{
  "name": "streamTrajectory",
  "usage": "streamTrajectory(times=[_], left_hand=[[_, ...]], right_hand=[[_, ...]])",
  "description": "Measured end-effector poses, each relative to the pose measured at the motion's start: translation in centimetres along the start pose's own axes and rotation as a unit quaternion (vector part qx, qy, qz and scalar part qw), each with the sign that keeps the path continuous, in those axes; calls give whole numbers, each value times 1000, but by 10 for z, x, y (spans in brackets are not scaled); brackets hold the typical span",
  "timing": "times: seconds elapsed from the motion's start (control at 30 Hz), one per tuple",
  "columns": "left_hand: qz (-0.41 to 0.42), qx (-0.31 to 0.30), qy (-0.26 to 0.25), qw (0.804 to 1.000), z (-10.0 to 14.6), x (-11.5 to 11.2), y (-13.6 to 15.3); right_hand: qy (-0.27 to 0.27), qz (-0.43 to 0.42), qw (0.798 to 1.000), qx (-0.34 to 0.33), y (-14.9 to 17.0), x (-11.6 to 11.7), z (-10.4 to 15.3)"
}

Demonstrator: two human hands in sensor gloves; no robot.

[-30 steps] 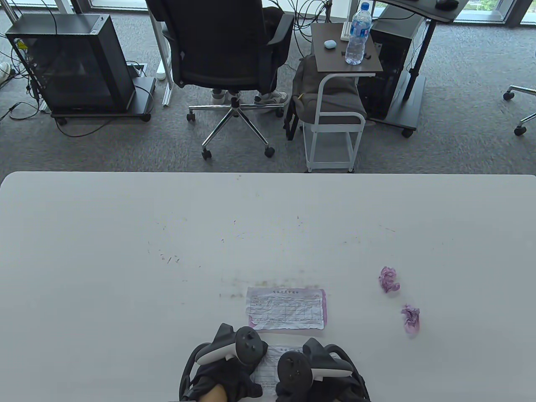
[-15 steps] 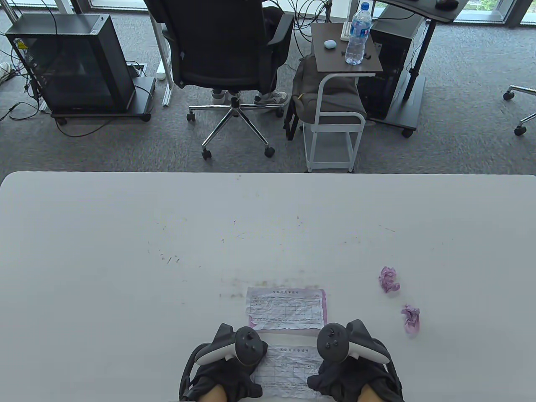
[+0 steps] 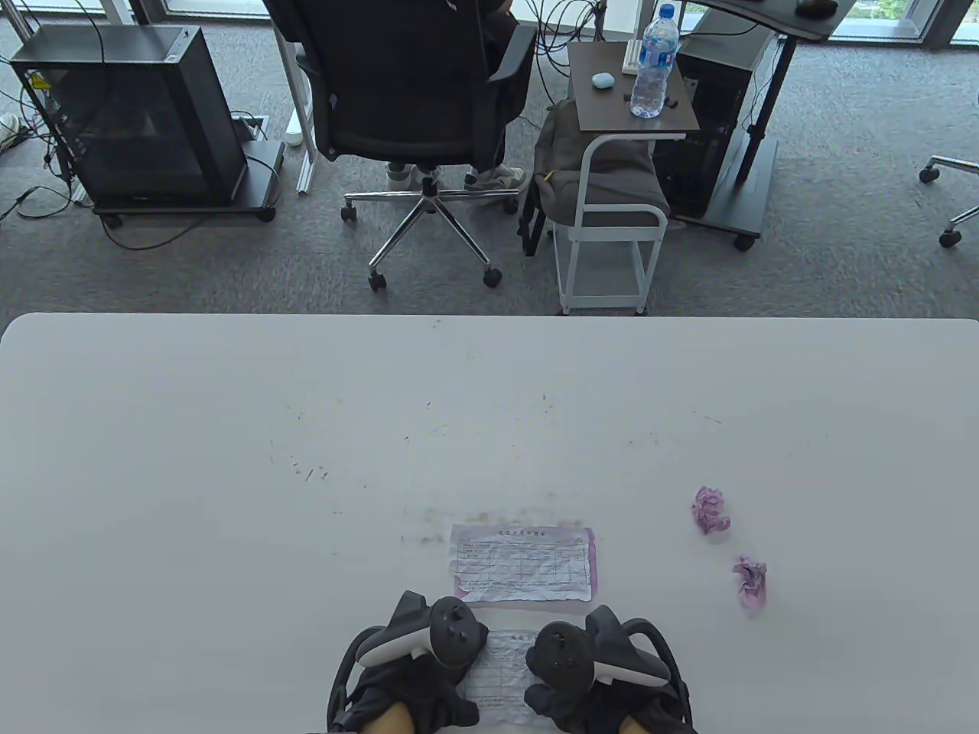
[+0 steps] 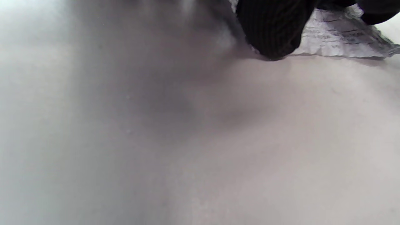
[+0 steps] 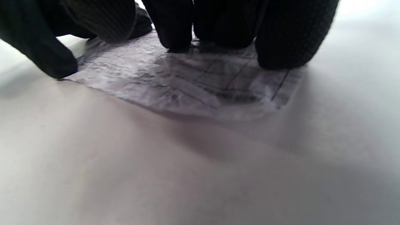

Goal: Flatten crumpled invoices and stack

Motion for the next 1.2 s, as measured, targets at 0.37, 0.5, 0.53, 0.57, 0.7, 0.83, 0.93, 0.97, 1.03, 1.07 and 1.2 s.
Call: streamTrajectory(times=[0.37,0.5,0.53,0.57,0.7,0.83,0.93,0.97,1.03,1.07,1.2], left_hand=[[1,-1,-2,1000,0,0,-1],[1,-2,-2,1000,0,0,-1],[1,-2,-2,1000,-1,0,-1],[1,-2,-2,1000,0,0,-1],[0,-2,-3,1000,0,0,0],[0,-3,-3,1000,0,0,0],[-1,-2,-4,1000,0,-1,0],[-1,-2,-4,1000,0,-1,0],[-1,-2,-5,1000,0,-1,0],[0,-2,-5,1000,0,-1,0],[-1,-3,-6,1000,0,-1,0]], right_hand=[[-4,-35,988,152,51,-9,19],[38,-59,980,184,69,-15,27],[48,-71,980,182,73,-14,27],[51,-84,980,173,74,-13,25],[84,-106,978,157,73,-6,16],[84,-85,977,175,66,-2,10],[84,-69,978,180,60,-1,9],[87,-71,977,183,58,-1,9],[95,-66,977,179,54,-1,9],[98,-56,978,177,52,-2,10],[124,-20,975,182,49,-5,11]])
Point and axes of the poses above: the tracker on the back of each hand, its own y axis roughly to the little-finger side, its own z axis roughly from the fingertips to the wrist, x = y × z, the point moved 3 cm from there along -z, roughly from the wrist to the fingertips, and after that the axes turned 3 degrees about y, right-handed, at the moved point
